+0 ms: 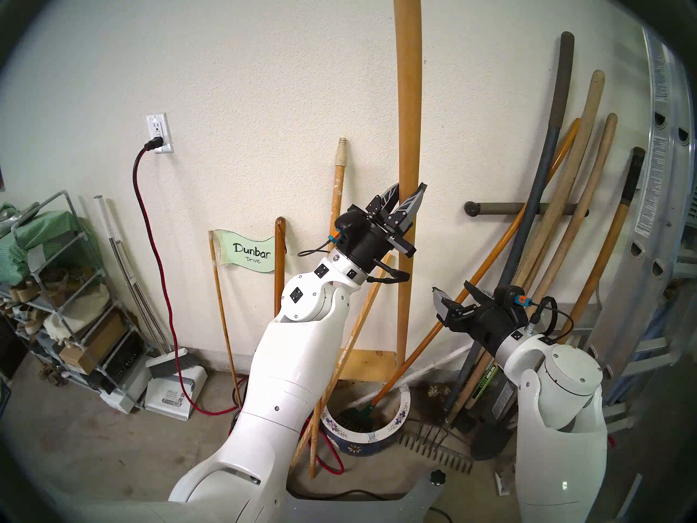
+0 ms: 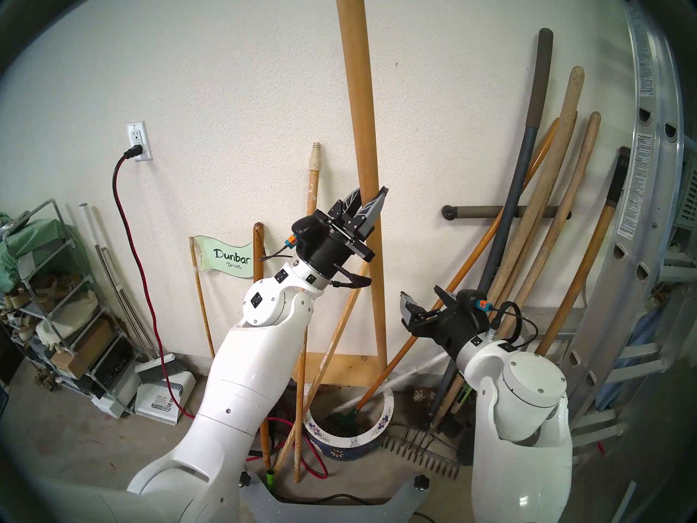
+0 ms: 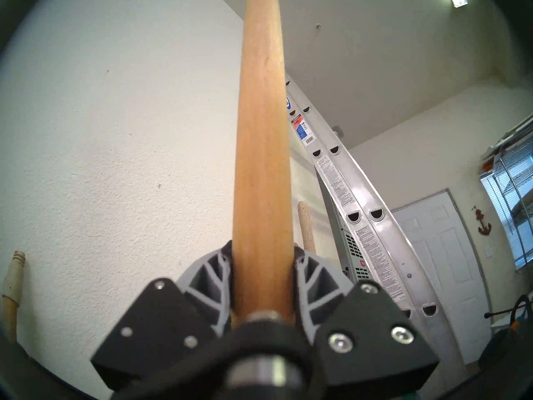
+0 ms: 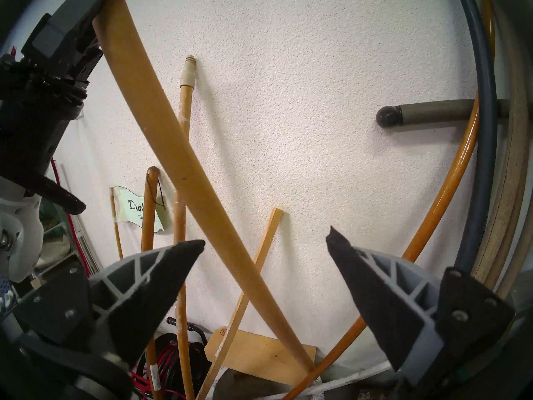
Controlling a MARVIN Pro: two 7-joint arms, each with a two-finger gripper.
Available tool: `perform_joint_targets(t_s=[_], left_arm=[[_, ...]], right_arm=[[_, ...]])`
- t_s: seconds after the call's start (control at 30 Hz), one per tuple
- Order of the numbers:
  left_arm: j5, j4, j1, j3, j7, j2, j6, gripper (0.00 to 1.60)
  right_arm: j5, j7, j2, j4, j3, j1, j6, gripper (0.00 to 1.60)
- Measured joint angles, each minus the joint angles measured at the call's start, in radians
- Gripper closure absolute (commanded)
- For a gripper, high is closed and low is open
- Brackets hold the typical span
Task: Put wooden sticks into the pot
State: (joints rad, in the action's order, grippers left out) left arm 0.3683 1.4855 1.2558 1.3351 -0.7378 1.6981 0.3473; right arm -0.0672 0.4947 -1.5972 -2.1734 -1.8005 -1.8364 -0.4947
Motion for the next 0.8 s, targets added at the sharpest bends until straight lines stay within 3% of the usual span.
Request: perform_joint_targets(t_s=[0.6,0.8], left_arm=[[-0.004,0.225,0.100,-0.019,0.111,-0.057,-0.247,1.60],[-0.067,0.310,0.151,-0.012,0.185,-0.087,-0.358,1.60]], right_arm=[[0.000,0.000,0.000,0.000,0.000,0.000,0.000,0.00],[0.000,0.000,0.000,0.000,0.000,0.000,0.000,0.00]])
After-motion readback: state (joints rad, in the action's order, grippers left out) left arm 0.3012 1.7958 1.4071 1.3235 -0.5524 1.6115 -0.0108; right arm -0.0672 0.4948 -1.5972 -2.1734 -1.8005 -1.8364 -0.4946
